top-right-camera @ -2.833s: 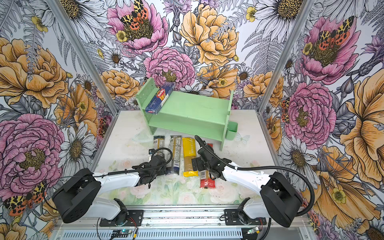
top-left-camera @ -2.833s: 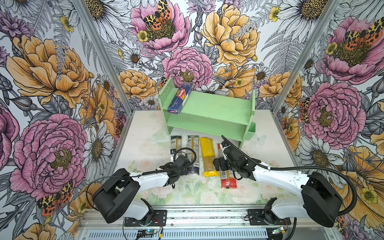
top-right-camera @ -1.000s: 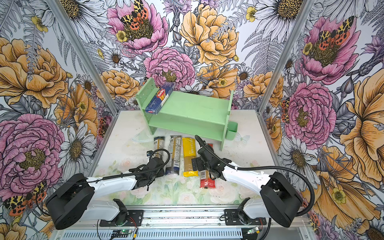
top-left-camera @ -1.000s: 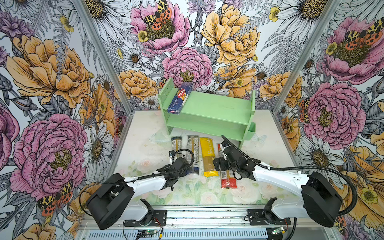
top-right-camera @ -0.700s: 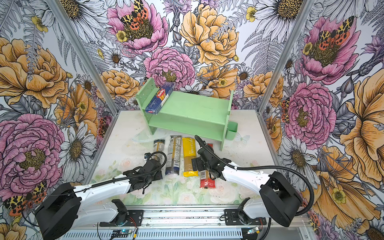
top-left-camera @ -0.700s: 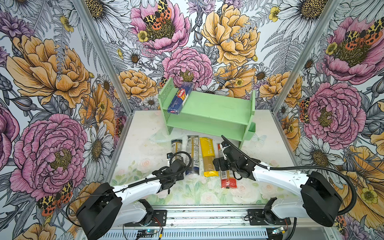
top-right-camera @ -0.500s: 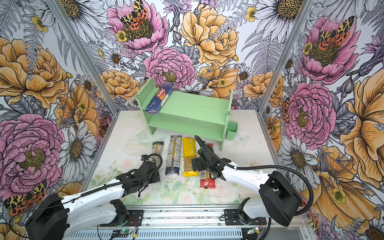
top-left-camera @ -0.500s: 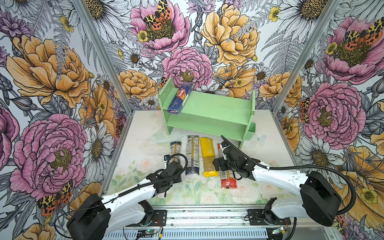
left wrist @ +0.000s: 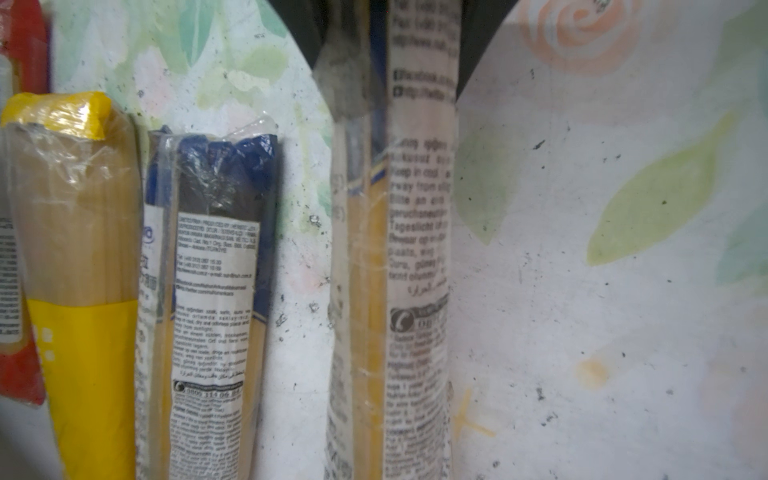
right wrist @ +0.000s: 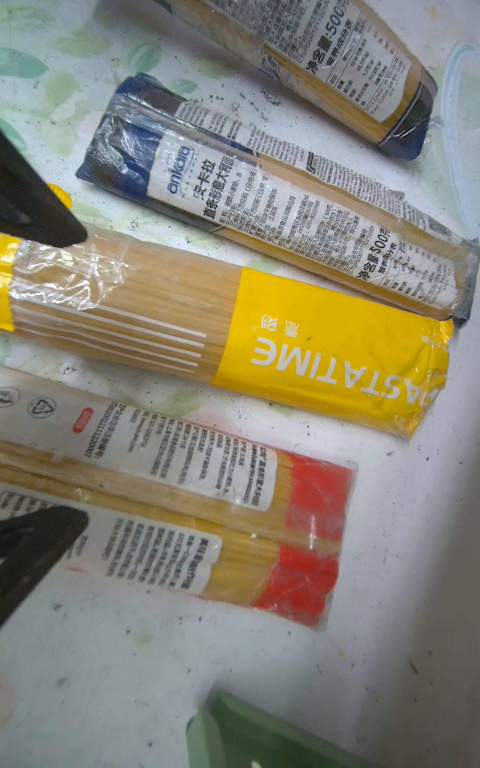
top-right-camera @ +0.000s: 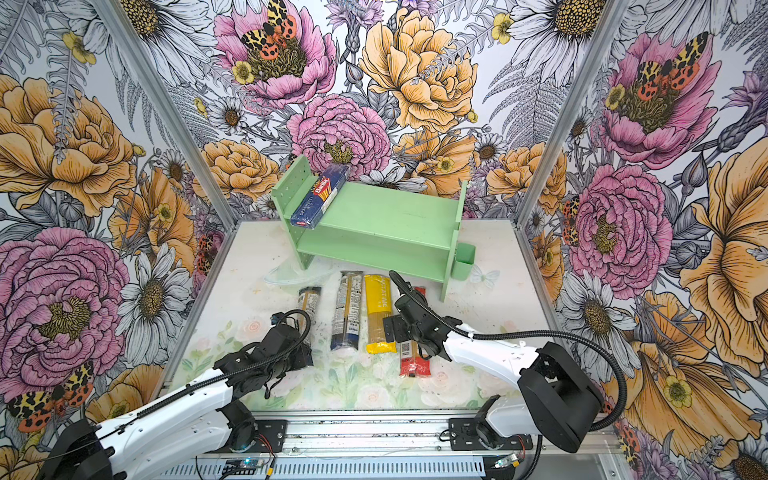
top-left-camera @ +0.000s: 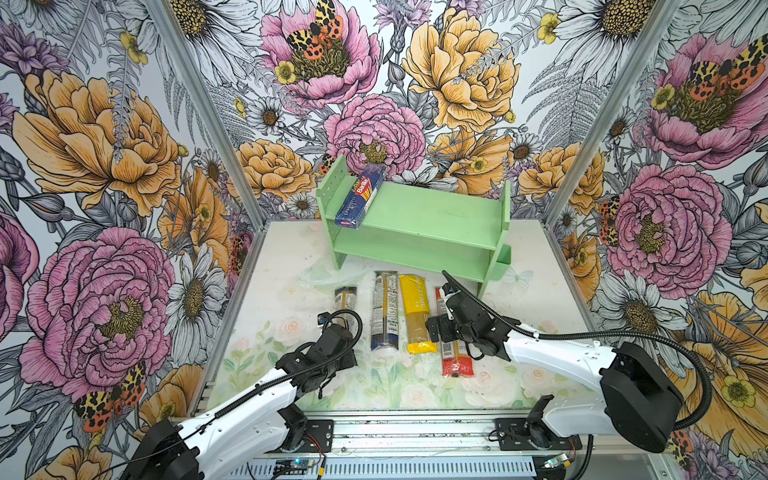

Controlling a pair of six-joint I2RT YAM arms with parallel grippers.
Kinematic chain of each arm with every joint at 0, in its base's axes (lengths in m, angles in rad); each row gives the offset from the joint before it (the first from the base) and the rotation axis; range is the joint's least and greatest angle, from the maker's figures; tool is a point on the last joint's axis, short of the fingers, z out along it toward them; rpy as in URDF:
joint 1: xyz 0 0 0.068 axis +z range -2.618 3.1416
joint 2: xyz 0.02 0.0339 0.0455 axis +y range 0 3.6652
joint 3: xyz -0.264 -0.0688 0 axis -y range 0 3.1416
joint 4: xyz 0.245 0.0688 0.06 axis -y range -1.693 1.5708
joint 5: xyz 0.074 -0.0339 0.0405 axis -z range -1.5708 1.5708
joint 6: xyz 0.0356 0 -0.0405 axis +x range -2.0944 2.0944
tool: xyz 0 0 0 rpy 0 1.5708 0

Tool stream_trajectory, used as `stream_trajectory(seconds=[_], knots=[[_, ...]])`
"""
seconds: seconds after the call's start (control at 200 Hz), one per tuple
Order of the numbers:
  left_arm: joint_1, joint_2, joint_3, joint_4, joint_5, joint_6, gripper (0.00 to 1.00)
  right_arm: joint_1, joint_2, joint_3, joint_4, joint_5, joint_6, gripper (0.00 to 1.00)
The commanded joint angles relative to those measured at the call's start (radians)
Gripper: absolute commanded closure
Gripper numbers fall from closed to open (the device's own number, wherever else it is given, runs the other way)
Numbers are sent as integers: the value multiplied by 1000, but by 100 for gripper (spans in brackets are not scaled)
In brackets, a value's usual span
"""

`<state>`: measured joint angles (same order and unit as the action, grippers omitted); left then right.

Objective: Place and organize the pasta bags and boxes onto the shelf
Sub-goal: 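Lift the anko bag and draw it toward the robot with the left gripper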

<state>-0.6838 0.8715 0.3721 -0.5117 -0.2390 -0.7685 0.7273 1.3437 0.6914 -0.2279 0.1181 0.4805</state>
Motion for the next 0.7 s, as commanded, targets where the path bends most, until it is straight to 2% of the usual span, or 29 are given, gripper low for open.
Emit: stream_trajectory(seconds=[0.0,0.586,0.696], knots=[[6,-11,58,44,23,44,100,-2,0,14,12,0,4,1],[5,-36,141,-41,11,60,100,-2,41,35,12,-6,0,1],[5,-39,181,-110,-21,58,100,-2,51,40,12,-8,-2,0]])
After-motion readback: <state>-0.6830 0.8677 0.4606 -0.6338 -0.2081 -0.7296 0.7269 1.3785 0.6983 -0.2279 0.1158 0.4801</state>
